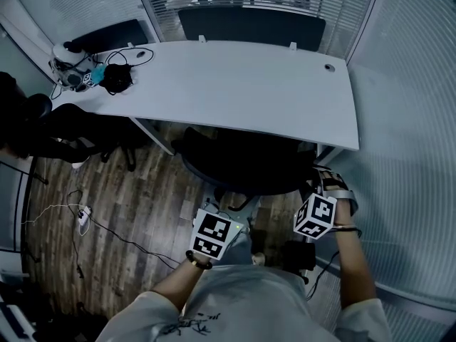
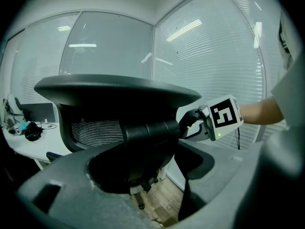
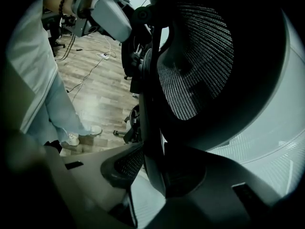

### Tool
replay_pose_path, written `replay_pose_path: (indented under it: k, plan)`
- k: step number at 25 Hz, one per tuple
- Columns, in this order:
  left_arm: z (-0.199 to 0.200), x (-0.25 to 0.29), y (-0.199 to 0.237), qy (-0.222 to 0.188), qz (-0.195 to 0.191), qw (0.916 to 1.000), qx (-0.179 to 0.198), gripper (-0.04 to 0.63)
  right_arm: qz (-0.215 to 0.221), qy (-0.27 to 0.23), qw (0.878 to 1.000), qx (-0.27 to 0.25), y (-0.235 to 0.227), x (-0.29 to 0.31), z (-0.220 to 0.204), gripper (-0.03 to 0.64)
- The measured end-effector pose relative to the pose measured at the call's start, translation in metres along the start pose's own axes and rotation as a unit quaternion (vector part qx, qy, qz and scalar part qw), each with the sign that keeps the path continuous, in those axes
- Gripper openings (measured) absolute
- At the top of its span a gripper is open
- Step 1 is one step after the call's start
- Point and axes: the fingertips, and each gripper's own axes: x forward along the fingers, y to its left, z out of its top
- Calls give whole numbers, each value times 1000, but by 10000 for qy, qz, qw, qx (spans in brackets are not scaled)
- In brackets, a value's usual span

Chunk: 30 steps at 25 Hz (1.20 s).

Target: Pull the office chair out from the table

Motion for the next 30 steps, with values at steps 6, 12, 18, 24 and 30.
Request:
replay_pose_path:
  k: [6,12,18,24,30]
  plan:
    - [-5,-18,-11,-13,22,10000,-17,295,70,33,10000,-1,16,-14,3,129]
    - [-11,-35,-27,-63,46,10000,-11,295,118,39,9999,-8,32,-28,3,129]
    - [-20,-50,-39,-25,83,10000,-45,295,110,-3,9999,-54,49,-40,3,129]
    - [-29,-65,-48,10,118,9999,-54,295,109,-53,9999,-49,65,-51,6,129]
    - [-34,-81,-57,-14,125,9999,-87,295,130,-103,9999,-45,79,-61,9,129]
